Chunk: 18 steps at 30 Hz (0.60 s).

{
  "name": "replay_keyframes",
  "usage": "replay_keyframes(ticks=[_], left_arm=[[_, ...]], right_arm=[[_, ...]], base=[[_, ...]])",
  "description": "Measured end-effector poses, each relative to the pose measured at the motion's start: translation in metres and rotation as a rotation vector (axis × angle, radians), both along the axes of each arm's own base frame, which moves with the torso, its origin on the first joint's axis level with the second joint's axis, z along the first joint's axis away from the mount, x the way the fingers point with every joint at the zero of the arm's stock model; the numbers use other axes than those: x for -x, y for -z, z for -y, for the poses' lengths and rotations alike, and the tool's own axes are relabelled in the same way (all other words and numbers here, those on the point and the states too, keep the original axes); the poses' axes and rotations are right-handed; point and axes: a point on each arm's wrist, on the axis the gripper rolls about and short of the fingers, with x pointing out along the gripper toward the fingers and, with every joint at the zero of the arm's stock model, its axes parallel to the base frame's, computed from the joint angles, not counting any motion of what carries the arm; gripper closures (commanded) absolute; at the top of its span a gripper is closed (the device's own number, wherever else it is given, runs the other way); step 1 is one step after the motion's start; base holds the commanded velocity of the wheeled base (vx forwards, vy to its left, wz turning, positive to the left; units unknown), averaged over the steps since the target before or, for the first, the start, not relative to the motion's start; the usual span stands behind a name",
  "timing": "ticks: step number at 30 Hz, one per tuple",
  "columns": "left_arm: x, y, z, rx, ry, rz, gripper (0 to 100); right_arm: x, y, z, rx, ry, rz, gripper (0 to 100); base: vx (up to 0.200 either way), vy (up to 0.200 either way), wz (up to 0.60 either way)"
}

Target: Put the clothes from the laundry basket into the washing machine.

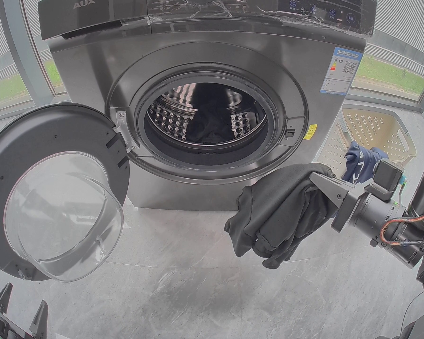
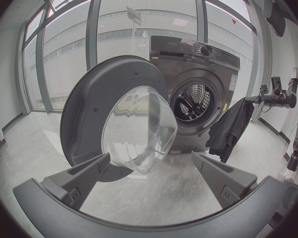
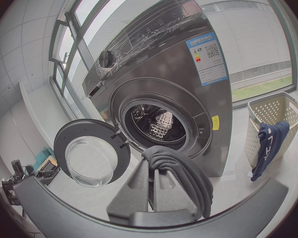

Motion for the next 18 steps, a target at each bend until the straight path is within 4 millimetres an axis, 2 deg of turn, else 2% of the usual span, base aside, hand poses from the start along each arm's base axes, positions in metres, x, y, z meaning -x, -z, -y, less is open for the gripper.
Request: replay_keyframes(ticks=[10,16,18], left_arm=[[0.0,0.0,0.0,-0.007,0.0,0.0,0],[0.0,-0.0001,0.0,-0.011,0.001,0.001,0],[0.0,-0.0001,0.0001,-0.013,0.001,0.001,0]], right_arm=[[-0.0007,0.0032,-0.0033,0.009,-0.009,-0.01,100],[-0.0015,0.0047,-0.0073,0.012,-0.02,-0.016,100],[-0.0017,0.0048,-0.0091,0.01,-0.025,-0.014,100]], base=[[0.0,0.0,0.0],[-0.2,0.0,0.0],[0.0,0.0,0.0]])
